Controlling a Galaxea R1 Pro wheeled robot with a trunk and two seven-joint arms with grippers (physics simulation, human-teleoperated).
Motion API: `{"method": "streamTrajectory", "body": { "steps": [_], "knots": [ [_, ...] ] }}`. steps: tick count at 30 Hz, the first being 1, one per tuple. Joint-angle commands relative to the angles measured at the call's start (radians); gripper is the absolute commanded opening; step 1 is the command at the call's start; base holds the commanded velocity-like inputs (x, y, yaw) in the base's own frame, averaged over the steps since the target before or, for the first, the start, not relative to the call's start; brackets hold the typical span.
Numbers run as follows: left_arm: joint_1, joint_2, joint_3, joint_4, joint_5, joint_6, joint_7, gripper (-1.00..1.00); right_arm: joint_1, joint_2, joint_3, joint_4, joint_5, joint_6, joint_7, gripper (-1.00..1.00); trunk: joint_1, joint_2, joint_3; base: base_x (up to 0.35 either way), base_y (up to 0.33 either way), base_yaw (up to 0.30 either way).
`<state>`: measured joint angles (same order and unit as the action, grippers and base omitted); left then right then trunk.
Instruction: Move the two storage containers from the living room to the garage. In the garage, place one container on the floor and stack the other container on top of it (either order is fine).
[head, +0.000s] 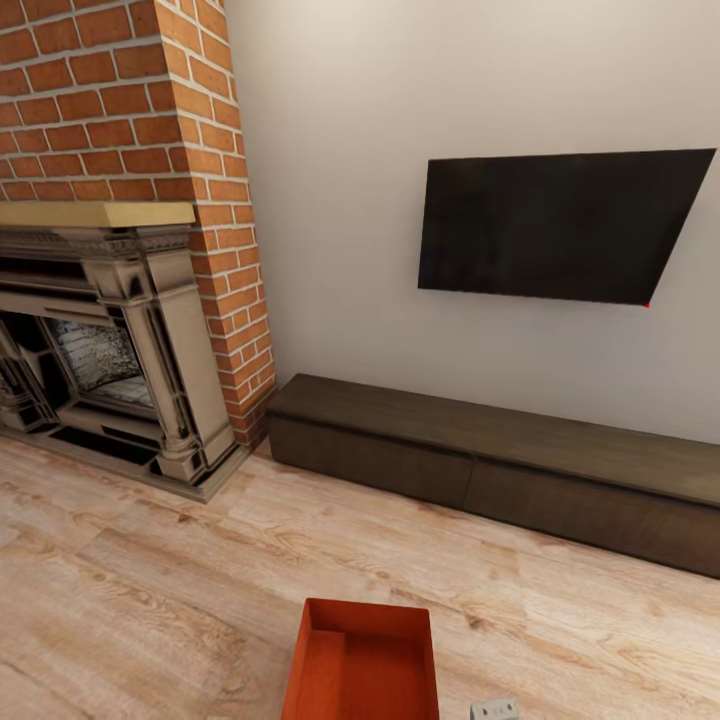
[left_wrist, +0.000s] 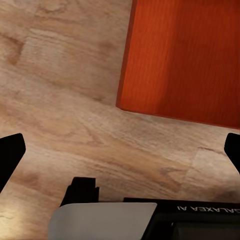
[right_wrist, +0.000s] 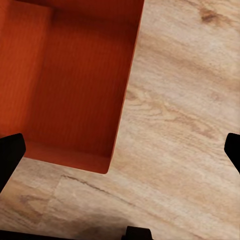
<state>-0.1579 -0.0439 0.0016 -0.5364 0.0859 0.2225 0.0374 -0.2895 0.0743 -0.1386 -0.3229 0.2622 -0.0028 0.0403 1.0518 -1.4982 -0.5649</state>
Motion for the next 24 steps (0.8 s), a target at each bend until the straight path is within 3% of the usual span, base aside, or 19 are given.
{"method": "streamTrajectory", "body": {
  "steps": [1, 24],
  "knots": [
    [0.0, 0.0, 0.0, -0.002, 0.009, 0.005, 0.004, 1.0, 0.0, 0.001, -0.008, -0.001, 0.009, 0.0, 0.004, 1.0, 0.004, -0.008, -0.004, 0.0, 0.0, 0.0],
    [0.0, 0.001, -0.003, -0.003, 0.008, 0.006, 0.002, 1.0, 0.0, 0.001, -0.007, -0.018, 0.009, -0.005, 0.008, 1.0, 0.092, -0.169, -0.076, 0.0, 0.0, 0.0]
  ]
}}
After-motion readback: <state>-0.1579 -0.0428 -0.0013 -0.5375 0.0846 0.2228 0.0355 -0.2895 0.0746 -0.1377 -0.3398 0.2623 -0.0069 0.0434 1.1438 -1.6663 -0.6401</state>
